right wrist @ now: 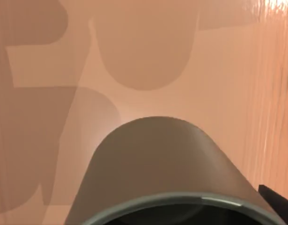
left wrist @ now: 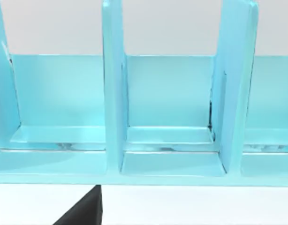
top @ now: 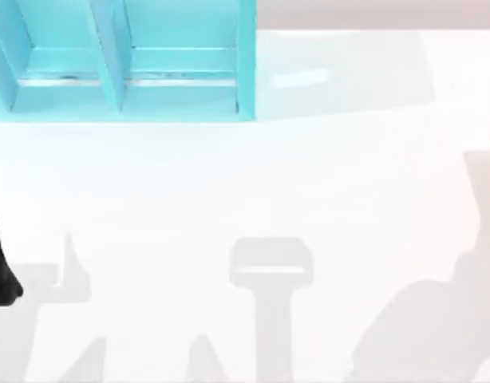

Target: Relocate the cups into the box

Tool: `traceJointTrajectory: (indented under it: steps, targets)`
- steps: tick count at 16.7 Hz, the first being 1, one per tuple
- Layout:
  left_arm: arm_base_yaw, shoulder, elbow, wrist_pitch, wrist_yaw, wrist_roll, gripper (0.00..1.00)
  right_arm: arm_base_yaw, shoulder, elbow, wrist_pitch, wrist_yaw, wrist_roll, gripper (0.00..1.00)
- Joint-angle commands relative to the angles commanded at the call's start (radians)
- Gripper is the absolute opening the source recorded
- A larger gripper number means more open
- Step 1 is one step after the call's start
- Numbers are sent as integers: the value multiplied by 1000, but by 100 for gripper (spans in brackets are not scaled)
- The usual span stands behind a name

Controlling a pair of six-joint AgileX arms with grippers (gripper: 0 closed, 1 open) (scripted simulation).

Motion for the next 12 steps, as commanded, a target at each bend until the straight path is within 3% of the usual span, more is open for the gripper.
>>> traceJointTrajectory:
  steps: [11, 12]
  targets:
    - [0, 0, 0, 0, 0, 0, 100, 0, 0, 0, 0, 0, 0, 98]
    - [0, 0, 0, 0, 0, 0, 100, 0, 0, 0, 0, 0, 0, 100]
